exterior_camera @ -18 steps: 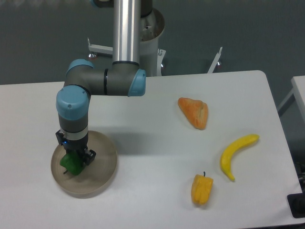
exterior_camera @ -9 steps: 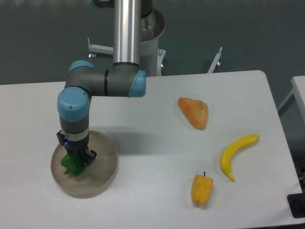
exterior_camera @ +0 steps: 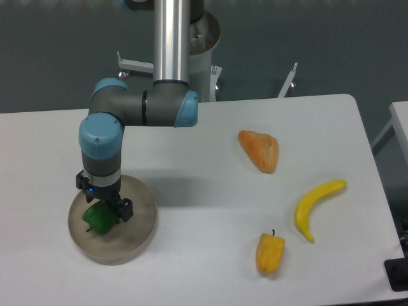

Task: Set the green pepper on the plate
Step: 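Lift the open gripper up away from the pepper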

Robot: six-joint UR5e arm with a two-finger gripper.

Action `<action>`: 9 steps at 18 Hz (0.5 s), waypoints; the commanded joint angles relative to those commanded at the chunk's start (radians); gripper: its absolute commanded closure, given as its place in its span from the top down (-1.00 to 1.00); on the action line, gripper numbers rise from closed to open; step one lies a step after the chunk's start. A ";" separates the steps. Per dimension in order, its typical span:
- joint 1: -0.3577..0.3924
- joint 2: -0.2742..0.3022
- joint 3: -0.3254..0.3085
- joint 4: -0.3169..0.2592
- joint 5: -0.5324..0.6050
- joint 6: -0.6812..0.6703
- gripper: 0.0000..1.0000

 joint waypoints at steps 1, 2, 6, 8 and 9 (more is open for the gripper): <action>0.017 0.011 0.000 0.000 0.002 0.002 1.00; 0.032 0.022 0.000 -0.002 0.005 0.003 1.00; 0.112 0.034 0.023 -0.003 0.011 0.014 1.00; 0.158 0.038 0.032 -0.006 0.012 0.053 1.00; 0.172 0.040 0.034 -0.008 0.012 0.090 1.00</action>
